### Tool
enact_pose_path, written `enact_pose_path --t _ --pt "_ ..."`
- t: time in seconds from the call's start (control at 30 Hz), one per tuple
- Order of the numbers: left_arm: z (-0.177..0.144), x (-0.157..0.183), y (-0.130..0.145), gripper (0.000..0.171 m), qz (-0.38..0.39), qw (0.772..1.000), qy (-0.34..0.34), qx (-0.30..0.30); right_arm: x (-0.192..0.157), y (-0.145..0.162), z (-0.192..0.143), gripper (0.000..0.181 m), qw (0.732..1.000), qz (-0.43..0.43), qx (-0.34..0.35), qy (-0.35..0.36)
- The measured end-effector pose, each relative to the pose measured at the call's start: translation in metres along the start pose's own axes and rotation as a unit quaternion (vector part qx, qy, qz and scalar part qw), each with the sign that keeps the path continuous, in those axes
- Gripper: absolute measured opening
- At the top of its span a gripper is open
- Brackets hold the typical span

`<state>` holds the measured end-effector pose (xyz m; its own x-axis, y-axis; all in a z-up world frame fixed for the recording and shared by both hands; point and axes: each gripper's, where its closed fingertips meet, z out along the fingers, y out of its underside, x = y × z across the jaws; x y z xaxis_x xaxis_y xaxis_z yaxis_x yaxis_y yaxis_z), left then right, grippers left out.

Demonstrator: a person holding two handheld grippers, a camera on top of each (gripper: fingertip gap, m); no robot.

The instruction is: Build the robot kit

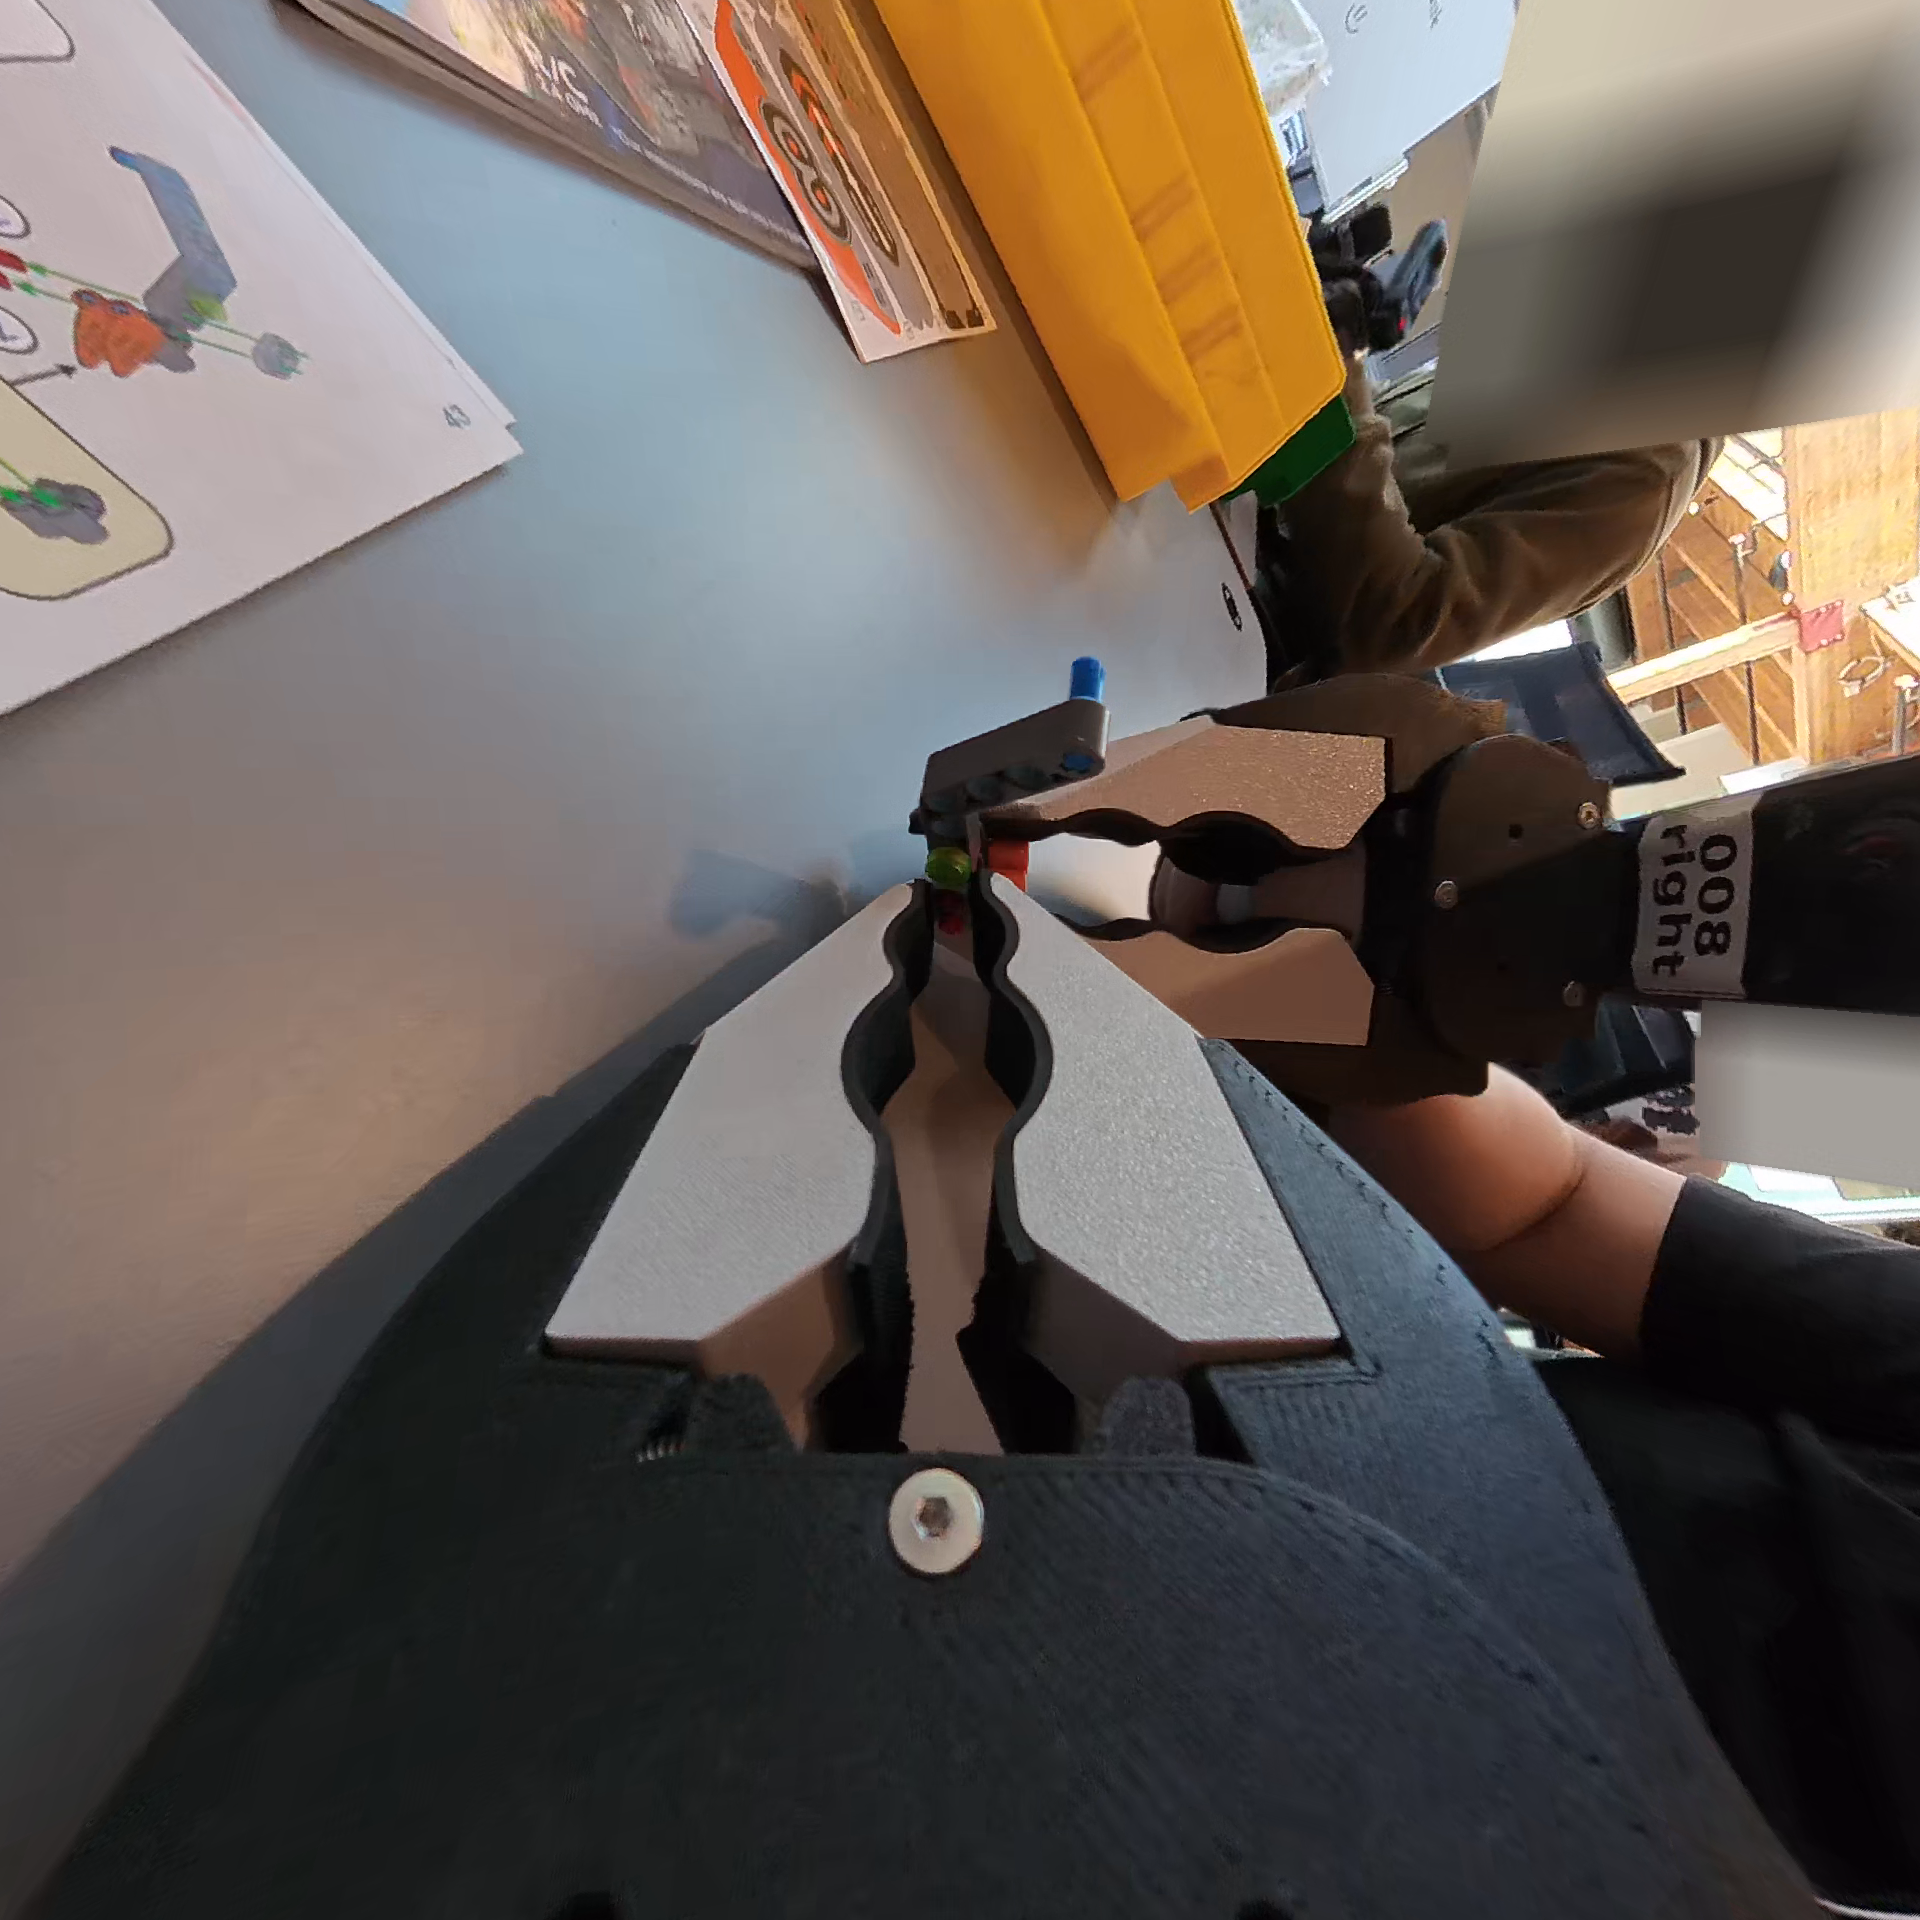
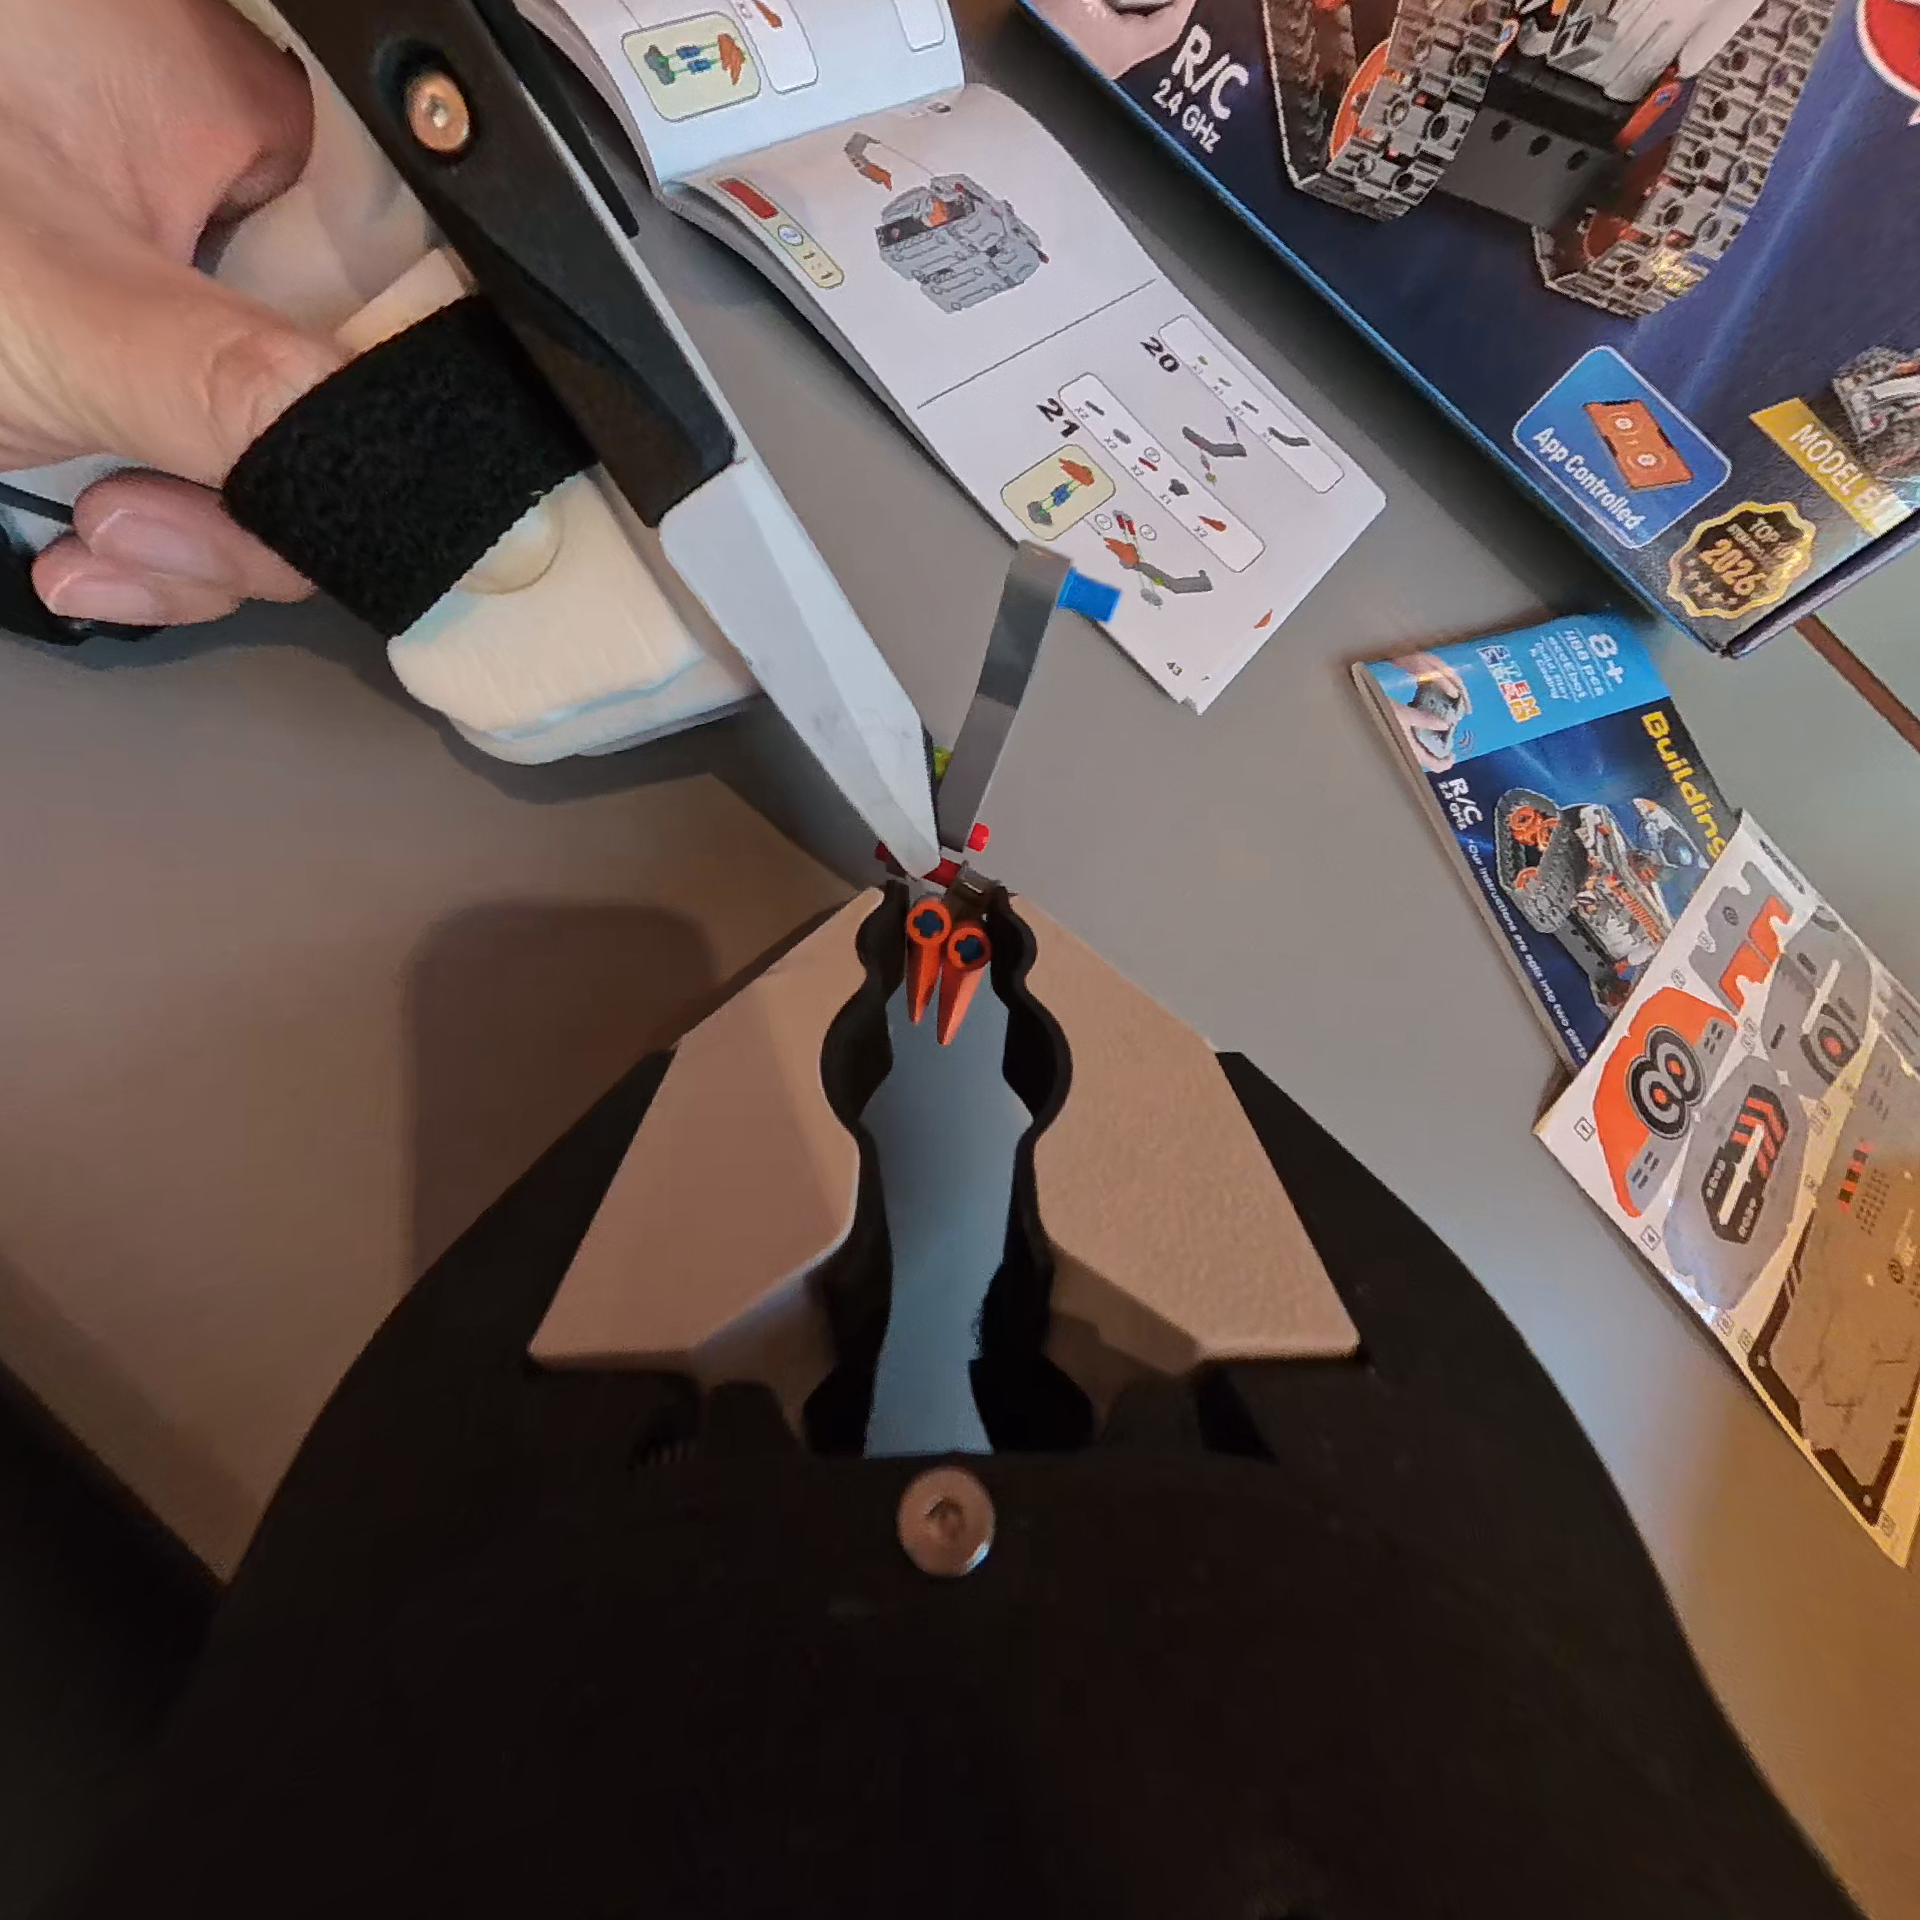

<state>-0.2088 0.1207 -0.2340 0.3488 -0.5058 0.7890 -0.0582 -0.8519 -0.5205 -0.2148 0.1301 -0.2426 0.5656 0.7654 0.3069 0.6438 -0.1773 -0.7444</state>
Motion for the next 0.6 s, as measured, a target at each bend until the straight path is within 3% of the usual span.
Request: enact_pose_path --t 0.1,0.6 --pt "0.0003 -0.0017 -0.0003 0.006 -0.003 1.0 -0.006 0.001 -0.0055 0.001 0.0011 0.027 1.0 -0.004 -0.003 -0.015" --pt "0.0016 -0.0007 0.002 0.006 -0.001 1.0 -0.006 -0.004 -0.002 0.0005 0.0006 0.021 1.0 -0.001 -0.018 -0.014"
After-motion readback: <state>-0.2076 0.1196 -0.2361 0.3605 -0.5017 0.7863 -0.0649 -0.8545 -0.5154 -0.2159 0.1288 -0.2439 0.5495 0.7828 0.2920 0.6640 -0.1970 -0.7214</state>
